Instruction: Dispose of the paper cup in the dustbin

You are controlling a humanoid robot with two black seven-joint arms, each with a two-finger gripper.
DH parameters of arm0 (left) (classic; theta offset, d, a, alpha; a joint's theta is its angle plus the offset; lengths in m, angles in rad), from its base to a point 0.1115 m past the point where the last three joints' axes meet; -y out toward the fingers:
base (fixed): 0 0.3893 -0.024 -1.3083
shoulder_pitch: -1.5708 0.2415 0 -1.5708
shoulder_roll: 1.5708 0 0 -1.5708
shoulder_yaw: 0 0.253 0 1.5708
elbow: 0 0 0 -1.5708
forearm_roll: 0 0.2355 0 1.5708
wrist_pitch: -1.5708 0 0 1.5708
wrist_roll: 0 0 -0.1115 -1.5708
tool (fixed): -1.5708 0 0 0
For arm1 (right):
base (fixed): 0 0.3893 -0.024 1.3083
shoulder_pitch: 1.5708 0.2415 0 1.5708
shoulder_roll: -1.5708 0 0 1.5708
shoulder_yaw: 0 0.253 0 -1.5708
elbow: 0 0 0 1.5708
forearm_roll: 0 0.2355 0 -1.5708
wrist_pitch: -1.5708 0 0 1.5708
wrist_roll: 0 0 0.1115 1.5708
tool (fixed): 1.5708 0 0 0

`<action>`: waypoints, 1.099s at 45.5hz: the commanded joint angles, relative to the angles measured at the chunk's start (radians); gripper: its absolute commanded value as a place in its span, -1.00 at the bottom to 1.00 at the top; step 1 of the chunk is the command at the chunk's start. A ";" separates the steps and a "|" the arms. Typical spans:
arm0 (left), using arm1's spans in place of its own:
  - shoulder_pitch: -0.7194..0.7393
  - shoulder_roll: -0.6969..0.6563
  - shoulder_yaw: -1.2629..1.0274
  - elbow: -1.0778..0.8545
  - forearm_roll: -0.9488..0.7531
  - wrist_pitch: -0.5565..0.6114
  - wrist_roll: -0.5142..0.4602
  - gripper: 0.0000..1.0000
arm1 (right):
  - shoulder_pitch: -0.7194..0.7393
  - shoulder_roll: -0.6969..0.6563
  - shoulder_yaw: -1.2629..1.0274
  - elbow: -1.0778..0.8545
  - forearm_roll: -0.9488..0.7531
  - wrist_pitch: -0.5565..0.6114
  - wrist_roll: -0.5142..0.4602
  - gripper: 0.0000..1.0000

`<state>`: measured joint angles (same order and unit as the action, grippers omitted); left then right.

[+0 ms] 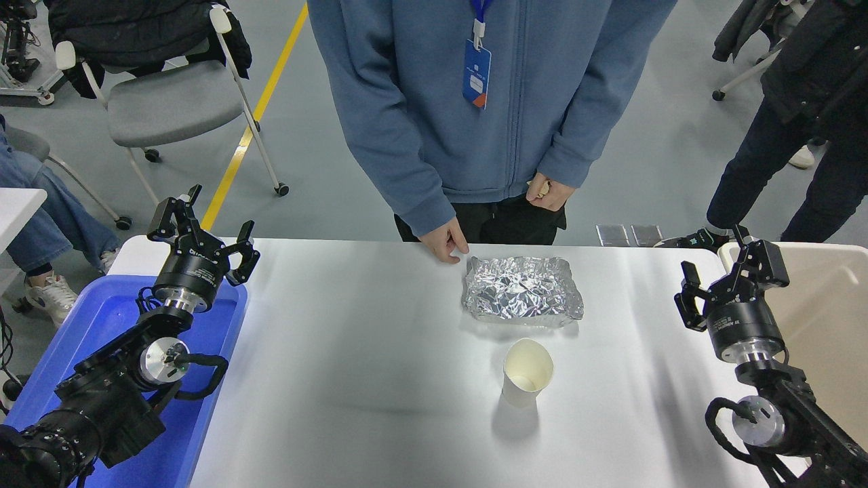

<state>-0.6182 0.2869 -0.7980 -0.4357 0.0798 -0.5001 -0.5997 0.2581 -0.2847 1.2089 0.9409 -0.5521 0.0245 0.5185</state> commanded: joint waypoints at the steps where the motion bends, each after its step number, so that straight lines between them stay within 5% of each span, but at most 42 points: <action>1: 0.000 0.000 0.000 0.000 0.000 0.000 0.001 1.00 | 0.003 -0.002 0.000 -0.002 -0.002 0.000 0.000 0.99; 30: 0.000 0.000 0.005 0.000 0.000 0.000 0.001 1.00 | 0.006 -0.045 -0.018 0.067 0.000 -0.001 -0.014 0.98; 39: 0.000 0.002 0.005 0.000 0.000 0.000 0.001 1.00 | -0.010 -0.116 -0.025 0.185 0.000 0.003 -0.213 0.99; 50: 0.000 0.000 0.005 0.000 0.000 0.000 0.001 1.00 | -0.030 -0.286 -0.147 0.329 -0.043 0.011 -0.233 0.99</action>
<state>-0.6182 0.2871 -0.7931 -0.4357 0.0798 -0.5001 -0.5981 0.2421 -0.4335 1.1587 1.1491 -0.5607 0.0305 0.3411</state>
